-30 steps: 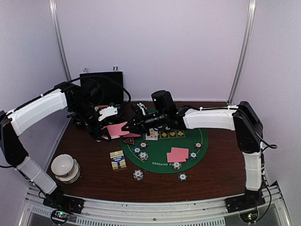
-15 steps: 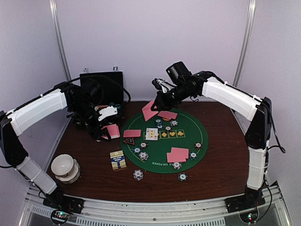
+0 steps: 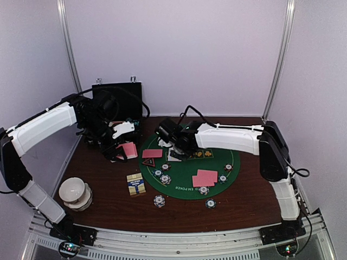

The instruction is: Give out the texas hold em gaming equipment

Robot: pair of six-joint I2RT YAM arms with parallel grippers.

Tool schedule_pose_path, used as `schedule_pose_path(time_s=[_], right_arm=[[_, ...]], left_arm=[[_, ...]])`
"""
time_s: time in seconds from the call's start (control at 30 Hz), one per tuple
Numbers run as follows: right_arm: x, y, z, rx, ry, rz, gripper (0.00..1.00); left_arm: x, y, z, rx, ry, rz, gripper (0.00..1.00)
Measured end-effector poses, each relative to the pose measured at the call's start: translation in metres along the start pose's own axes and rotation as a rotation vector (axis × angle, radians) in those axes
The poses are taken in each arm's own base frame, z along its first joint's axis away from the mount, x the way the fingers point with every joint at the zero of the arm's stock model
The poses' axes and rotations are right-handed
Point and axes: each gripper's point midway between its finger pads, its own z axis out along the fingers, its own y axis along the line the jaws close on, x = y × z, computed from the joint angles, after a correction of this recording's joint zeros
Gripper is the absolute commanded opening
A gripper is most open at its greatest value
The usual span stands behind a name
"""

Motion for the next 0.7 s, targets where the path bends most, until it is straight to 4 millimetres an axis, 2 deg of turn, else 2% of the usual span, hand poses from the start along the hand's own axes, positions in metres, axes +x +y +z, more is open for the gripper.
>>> schedule_pose_path(time_s=[0.27,0.3,0.43,0.6,0.7], right_arm=[[0.001,0.018,0.026,0.144,0.002,-0.177,0.00],[0.001,0.020,0.028,0.153,-0.001,-0.187,0.03],[0.002,0.035,0.034,0.147,-0.010,-0.221,0.27],[0.007,0.052,0.037,0.116,-0.016,-0.239,0.34],[0.013,0.061,0.039,0.095,-0.009,-0.254,0.43]], left_arm=[[0.000,0.000,-0.002,-0.005,-0.004,0.000,0.00],[0.000,0.000,-0.002,-0.005,-0.004,0.000,0.00],[0.000,0.000,-0.002,-0.006,-0.004,0.000,0.00],[0.000,0.000,-0.002,-0.005,-0.004,0.000,0.00],[0.000,0.000,-0.002,-0.005,-0.004,0.000,0.00]])
